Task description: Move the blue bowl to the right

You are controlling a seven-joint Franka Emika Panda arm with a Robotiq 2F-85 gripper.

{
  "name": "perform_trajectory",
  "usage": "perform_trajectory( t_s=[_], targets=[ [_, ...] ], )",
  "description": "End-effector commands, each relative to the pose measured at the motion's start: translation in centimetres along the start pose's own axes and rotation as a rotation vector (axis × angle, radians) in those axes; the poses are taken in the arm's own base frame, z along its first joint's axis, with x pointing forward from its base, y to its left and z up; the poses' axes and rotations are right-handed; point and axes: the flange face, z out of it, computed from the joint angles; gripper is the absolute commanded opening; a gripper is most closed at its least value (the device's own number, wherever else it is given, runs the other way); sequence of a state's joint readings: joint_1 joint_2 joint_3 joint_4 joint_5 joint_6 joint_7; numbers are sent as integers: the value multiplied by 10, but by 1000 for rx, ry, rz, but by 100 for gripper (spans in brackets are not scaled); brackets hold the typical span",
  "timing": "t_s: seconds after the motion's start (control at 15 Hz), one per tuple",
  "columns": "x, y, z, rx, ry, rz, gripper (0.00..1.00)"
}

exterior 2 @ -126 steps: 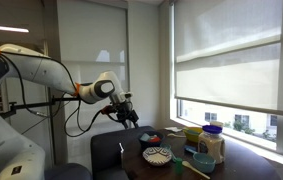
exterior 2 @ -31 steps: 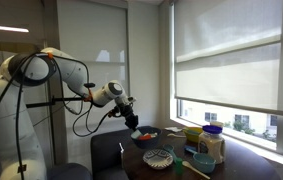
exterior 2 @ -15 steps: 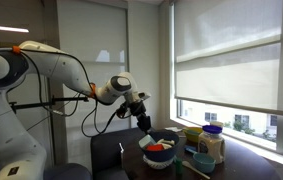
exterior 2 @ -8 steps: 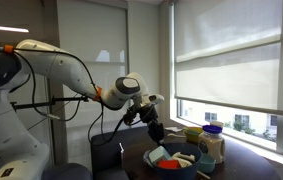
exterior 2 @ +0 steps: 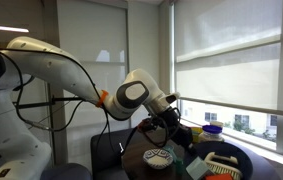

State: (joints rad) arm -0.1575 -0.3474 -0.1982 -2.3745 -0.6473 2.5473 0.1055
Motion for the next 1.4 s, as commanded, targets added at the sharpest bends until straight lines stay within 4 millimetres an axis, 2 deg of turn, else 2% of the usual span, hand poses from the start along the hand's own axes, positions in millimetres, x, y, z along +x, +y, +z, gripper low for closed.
perform_trajectory(
  t_s=[0.0,0.13,0.2,0.4,0.53,1.0,1.2,1.33],
  targets=[
    [2,6,3,195,-46,-45,1],
    [-6,13,6,194,-179,-70,1],
    [-10,5,13,189,-115,-48,5],
    [-13,8,12,190,-181,-59,5],
    [-12,10,17,212,-198,-130,1],
    [18,53,55,97,-236,-441,1],
    [39,53,77,59,-222,-554,1],
    [53,50,83,35,-184,-596,1]
  ],
)
